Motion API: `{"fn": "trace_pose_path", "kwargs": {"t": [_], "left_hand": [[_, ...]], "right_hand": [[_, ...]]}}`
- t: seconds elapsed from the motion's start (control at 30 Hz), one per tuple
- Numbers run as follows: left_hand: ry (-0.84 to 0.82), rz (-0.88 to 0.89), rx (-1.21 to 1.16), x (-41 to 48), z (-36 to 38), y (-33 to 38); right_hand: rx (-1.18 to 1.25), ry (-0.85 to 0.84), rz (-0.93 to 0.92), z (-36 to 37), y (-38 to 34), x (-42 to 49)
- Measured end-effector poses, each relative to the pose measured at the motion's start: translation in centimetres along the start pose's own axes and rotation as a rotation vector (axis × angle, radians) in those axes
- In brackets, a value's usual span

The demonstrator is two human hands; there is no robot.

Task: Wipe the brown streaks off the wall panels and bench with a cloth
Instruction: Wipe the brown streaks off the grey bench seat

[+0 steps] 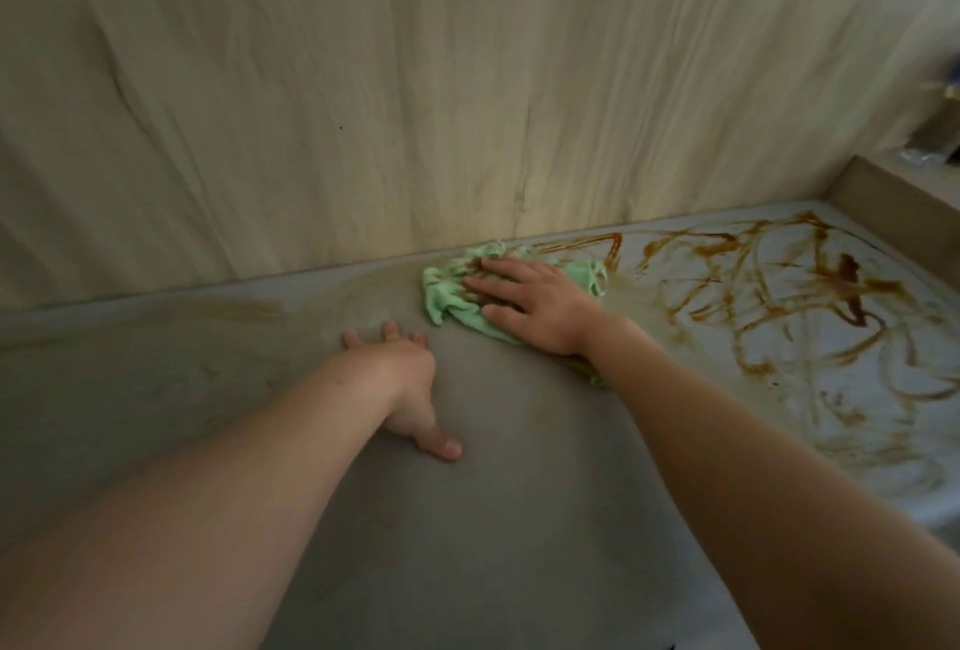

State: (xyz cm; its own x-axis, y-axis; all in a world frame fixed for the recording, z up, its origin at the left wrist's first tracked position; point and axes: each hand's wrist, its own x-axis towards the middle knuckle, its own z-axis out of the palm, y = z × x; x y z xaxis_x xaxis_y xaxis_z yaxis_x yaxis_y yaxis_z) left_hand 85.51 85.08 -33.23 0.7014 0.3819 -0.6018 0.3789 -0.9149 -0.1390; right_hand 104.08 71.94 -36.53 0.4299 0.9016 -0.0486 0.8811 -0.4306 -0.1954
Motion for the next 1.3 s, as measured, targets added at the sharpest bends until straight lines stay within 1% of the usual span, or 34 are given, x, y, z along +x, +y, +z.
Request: {"fn": "trace_pose_path", "kwargs": {"t": [0.03, 0.07, 0.13, 0.2, 0.23, 0.27, 0.3, 0.33, 0.4, 0.47, 0.5, 0.53, 0.57, 0.6, 0.67, 0.7, 0.73, 0.77, 0.83, 0.97, 1.03, 1.1, 1.13, 1.17, 1.23, 1.27, 1.3], "left_hand": [[-0.007, 0.0, -0.019, 0.3, 0.3, -0.1], [-0.016, -0.004, -0.04, 0.7, 0.7, -0.1], [-0.029, -0.023, -0.085, 1.4, 1.5, -0.4], [-0.039, -0.033, -0.136, 1.6, 1.9, -0.5], [-0.039, -0.036, -0.152, 1.6, 1.9, -0.4], [-0.035, -0.04, -0.16, 1.4, 1.8, -0.3], [-0.031, -0.039, -0.161, 1.5, 1.8, -0.2], [-0.026, -0.037, -0.165, 1.7, 1.8, -0.2], [-0.02, -0.037, -0.169, 1.9, 2.0, -0.4], [-0.02, -0.037, -0.163, 2.0, 2.0, -0.5], [-0.022, -0.038, -0.165, 1.8, 1.9, -0.4], [-0.022, -0.039, -0.169, 1.7, 1.9, -0.4], [-0.023, -0.041, -0.171, 1.7, 1.8, -0.5], [-0.027, -0.043, -0.172, 1.6, 1.8, -0.4], [-0.027, -0.047, -0.171, 1.5, 1.8, -0.4], [-0.026, -0.049, -0.173, 1.5, 1.8, -0.3], [-0.026, -0.053, -0.179, 1.4, 1.8, -0.2], [-0.027, -0.055, -0.184, 1.5, 1.7, -0.2], [-0.025, -0.051, -0.183, 1.8, 1.8, -0.2], [0.003, -0.037, -0.099, 1.1, 1.5, 0.3], [0.02, -0.038, -0.057, 0.2, 1.0, 0.8], [0.031, -0.063, -0.047, -0.2, 0.9, 0.8], [0.036, -0.073, -0.05, -0.4, 1.1, 0.9], [0.045, -0.085, -0.056, -0.5, 1.2, 1.1], [0.069, -0.112, -0.068, -0.8, 1.3, 1.7], [0.069, -0.109, -0.062, -1.0, 1.1, 2.2], [0.06, -0.089, -0.063, -1.4, 0.6, 2.8]], "right_hand": [[-0.014, 0.019, 0.047, -0.4, 1.7, 0.4], [-0.016, 0.049, 0.151, -0.7, 3.4, 0.8], [-0.015, 0.143, 0.451, -0.8, 5.2, 1.2], [0.034, 0.209, 0.73, 0.0, 4.1, 2.1], [0.07, 0.208, 0.824, 0.4, 2.7, 2.7], [0.095, 0.19, 0.875, 0.7, 1.0, 3.3], [0.104, 0.167, 0.873, 0.9, -0.6, 3.9], [0.096, 0.143, 0.809, 1.0, -2.0, 4.4], [0.04, 0.111, 0.56, 1.0, -3.7, 4.5], [0.006, 0.065, 0.311, 0.6, -3.0, 3.4], [-0.005, 0.039, 0.231, 0.3, -1.6, 2.8], [-0.013, 0.022, 0.208, -0.1, 0.2, 2.2], [-0.011, 0.03, 0.259, -0.4, 2.1, 1.7], [-0.011, 0.061, 0.37, -0.7, 4.1, 1.1], [0.012, 0.145, 0.673, -1.1, 6.7, -0.1], [0.04, 0.172, 0.808, -1.0, 7.1, -0.5], [0.064, 0.182, 0.899, -0.8, 6.9, -0.6], [0.086, 0.176, 0.944, -0.6, 6.2, -0.5], [0.099, 0.149, 0.915, -0.2, 3.9, -0.8], [0.022, 0.102, 0.604, 0.6, 0.9, -4.6], [0.003, 0.073, 0.444, 1.0, 1.0, -8.1], [-0.015, 0.052, 0.359, 0.9, 2.7, -11.8], [-0.013, 0.051, 0.39, 0.5, 4.1, -13.9], [-0.005, 0.057, 0.471, 0.0, 5.6, -16.1], [0.023, 0.082, 0.698, -0.6, 8.1, -19.7], [0.035, 0.089, 0.79, -0.6, 8.4, -21.0], [0.044, 0.091, 0.84, -0.4, 8.0, -21.6]]}}
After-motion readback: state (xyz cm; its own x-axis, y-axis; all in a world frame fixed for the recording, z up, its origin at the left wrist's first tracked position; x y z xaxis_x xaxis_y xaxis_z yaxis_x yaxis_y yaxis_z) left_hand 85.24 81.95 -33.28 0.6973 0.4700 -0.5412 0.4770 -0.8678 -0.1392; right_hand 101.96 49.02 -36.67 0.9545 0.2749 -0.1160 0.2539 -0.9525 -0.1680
